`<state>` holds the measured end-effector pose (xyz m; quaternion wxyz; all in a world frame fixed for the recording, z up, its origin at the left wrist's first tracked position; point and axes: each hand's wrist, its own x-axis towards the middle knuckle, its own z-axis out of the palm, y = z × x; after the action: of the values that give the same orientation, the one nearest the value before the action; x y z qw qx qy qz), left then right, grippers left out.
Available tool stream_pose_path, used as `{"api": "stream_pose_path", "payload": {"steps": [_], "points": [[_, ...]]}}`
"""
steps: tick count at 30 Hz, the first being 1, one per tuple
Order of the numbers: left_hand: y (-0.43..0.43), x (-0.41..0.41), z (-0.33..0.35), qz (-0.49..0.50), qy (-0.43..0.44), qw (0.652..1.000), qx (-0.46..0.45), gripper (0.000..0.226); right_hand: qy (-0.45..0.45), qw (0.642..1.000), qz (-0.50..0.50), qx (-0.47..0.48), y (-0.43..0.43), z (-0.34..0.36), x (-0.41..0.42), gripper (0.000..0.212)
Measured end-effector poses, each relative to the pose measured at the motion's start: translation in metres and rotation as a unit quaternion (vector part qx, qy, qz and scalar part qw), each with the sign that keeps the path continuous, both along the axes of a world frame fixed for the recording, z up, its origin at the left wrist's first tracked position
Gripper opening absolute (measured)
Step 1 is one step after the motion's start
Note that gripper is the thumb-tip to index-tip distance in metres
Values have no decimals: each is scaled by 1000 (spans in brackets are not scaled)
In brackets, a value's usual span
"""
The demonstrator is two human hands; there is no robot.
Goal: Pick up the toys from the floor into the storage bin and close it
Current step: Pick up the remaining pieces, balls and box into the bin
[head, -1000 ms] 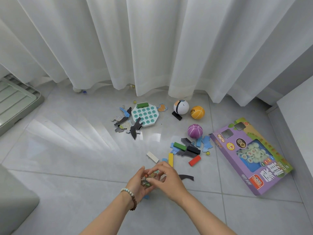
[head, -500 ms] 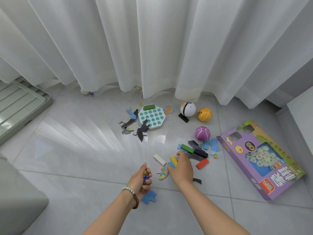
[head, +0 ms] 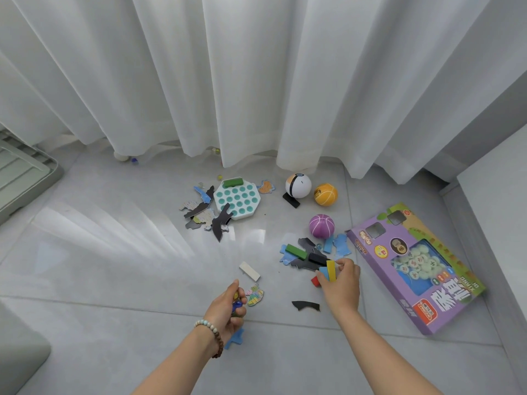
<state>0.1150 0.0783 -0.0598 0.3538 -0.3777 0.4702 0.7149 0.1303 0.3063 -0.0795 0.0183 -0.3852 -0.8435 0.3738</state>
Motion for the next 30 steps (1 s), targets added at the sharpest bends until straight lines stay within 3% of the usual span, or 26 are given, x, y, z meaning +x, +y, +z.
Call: {"api": "stream_pose_path", "payload": {"steps": [6,11,14,17,19,22,23,24,26,28,30], "points": [[2,2,-3,-3,4,1000,-10,35,-68,997,-22,-24,-1,-2,-10,50],[2,5,-6,-9,0,1000,-13,35,-119,993,-9,-16,-1,3,-16,40],[4,5,-8,-10,-2,1000,-11,35,-81,997,8,-5,-2,0,-8,31],[7,4,-9,-9,-2,1000,-12,35,-10,992,-56,-114,6,0,0,30],[9,3,-8,-7,-4,1000,-13,35,36,945,-137,-294,11,5,3,29],[13,3,-7,-9,-7,1000,-15,35,136,750,-237,-603,15,20,10,16],[14,3,-6,-10,-7,1000,-15,35,149,708,-246,-645,17,23,11,13],[15,2,-5,-12,-7,1000,-16,35,150,691,-240,-665,18,28,11,11],[16,2,-4,-19,-2,1000,-19,36,118,718,-196,-657,19,35,7,12],[18,0,-2,-29,5,999,-26,37,53,810,-114,-572,21,34,0,17],[19,-3,0,-39,13,999,-33,38,-10,915,-27,-403,22,31,-6,20]]}}
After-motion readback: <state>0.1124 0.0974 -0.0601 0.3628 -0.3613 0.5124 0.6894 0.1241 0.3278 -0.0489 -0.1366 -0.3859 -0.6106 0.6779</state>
